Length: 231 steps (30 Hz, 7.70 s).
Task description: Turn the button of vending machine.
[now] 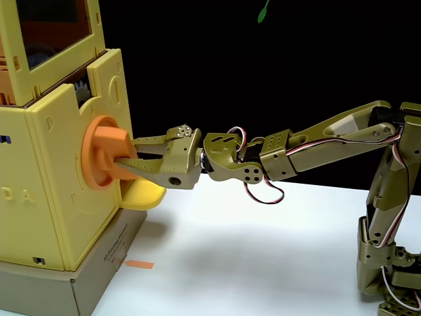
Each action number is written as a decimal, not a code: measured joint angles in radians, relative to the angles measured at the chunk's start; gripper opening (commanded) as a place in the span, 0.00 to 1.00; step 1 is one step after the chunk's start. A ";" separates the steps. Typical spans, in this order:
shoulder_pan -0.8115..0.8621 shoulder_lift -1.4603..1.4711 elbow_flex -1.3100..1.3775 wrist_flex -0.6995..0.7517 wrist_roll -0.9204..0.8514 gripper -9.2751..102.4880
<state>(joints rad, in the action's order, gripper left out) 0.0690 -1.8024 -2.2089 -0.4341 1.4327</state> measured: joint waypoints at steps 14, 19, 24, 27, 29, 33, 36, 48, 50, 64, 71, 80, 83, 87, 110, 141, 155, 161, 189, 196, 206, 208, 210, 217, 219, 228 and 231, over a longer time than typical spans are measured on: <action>-0.008 0.000 -0.003 0.000 0.255 0.08; -0.008 0.000 -0.003 0.000 0.299 0.08; -0.009 0.000 -0.003 0.000 0.291 0.18; -0.023 -0.011 -0.005 0.003 0.296 0.24; -0.038 -0.020 -0.011 0.003 0.291 0.26; -0.061 -0.023 -0.014 0.015 0.310 0.28; -0.075 -0.025 -0.017 0.025 0.337 0.29; -0.083 -0.198 -0.127 0.080 0.124 0.33; -0.080 -0.252 -0.175 0.104 0.003 0.33; -0.106 -0.695 -0.445 0.327 -1.367 0.49; -0.106 -0.646 -0.445 0.258 -2.276 0.50; -0.058 -0.391 -0.439 -0.091 -2.777 0.45; -0.031 -0.342 -0.413 -0.132 -2.833 0.46; 0.009 -0.282 -0.357 -0.140 -2.838 0.46; 0.086 0.067 0.006 -0.084 -2.813 0.33; 0.035 0.124 0.037 -0.140 -2.793 0.07; 0.017 0.117 0.038 -0.140 -2.016 0.07; 0.012 0.106 0.038 -0.140 -1.588 0.07; -0.003 0.051 0.040 -0.025 0.265 0.08; -0.003 0.051 0.040 -0.025 0.293 0.08; -0.020 0.038 0.040 -0.011 0.276 0.26; -0.034 0.029 0.038 -0.011 0.267 0.32; -0.048 0.026 0.038 -0.009 0.261 0.35; -0.067 0.009 0.026 0.017 0.259 0.36; -0.067 -0.012 0.015 0.020 0.259 0.36; -0.061 -0.267 -0.072 0.272 -0.075 0.30; -0.058 -0.413 -0.144 0.393 -0.279 0.30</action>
<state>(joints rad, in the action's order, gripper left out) 0.0107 -2.2151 -2.3531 -0.0414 1.1536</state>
